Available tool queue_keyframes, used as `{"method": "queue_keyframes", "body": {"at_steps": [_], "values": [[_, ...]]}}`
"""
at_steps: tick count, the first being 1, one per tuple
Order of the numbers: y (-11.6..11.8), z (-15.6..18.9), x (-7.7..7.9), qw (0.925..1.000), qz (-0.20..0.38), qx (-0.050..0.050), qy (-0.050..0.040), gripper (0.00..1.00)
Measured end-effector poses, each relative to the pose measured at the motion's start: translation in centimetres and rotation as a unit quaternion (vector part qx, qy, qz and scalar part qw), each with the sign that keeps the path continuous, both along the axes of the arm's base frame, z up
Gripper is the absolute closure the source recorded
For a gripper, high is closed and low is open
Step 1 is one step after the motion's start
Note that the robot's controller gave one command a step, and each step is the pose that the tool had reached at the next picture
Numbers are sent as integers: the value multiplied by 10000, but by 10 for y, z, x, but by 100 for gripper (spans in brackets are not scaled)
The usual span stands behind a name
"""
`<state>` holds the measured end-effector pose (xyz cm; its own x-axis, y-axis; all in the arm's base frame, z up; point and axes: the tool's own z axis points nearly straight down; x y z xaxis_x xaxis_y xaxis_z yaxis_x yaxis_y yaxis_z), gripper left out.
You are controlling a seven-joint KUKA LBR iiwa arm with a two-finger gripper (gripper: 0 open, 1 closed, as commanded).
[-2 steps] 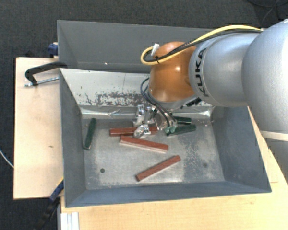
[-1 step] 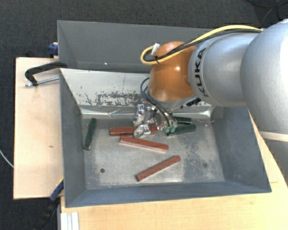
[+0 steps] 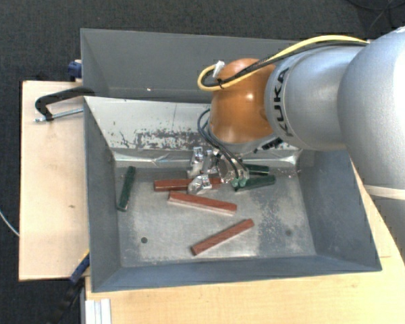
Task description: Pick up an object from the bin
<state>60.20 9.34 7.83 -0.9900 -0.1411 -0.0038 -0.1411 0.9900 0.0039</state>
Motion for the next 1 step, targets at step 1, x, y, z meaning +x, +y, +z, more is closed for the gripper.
{"method": "queue_keyframes", "body": {"at_steps": [1], "values": [[0,1,-1,10000,3,-1,3,100]]}}
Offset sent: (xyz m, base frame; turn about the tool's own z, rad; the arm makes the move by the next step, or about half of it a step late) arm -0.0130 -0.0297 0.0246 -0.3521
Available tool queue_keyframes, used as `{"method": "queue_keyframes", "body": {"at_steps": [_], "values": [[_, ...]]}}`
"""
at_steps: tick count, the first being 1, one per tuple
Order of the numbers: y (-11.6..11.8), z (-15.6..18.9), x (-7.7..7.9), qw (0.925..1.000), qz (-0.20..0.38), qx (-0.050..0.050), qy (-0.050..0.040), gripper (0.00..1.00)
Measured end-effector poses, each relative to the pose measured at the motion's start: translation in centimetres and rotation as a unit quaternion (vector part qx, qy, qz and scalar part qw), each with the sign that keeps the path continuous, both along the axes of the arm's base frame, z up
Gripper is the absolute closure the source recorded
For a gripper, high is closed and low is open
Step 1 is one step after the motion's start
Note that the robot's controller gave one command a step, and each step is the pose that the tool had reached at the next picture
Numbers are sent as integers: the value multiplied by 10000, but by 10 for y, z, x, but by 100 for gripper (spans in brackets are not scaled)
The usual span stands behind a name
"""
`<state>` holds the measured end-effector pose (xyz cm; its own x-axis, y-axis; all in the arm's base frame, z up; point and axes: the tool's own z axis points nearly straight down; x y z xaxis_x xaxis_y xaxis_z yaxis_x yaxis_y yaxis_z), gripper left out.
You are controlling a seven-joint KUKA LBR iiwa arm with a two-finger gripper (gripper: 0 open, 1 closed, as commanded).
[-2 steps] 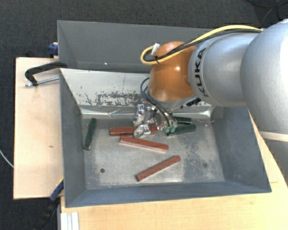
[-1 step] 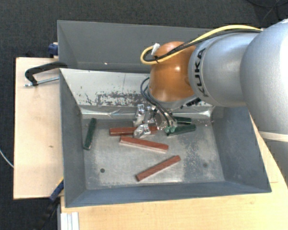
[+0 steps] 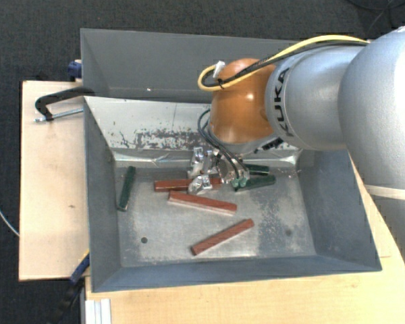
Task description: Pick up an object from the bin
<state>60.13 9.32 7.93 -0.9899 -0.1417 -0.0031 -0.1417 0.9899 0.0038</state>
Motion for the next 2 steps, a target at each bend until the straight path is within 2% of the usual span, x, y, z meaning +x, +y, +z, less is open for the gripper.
{"method": "queue_keyframes", "body": {"at_steps": [1,2], "values": [[-16,33,-6,9937,1116,-17,-41,100],[-11,191,-31,9974,714,-11,-32,100]]}}
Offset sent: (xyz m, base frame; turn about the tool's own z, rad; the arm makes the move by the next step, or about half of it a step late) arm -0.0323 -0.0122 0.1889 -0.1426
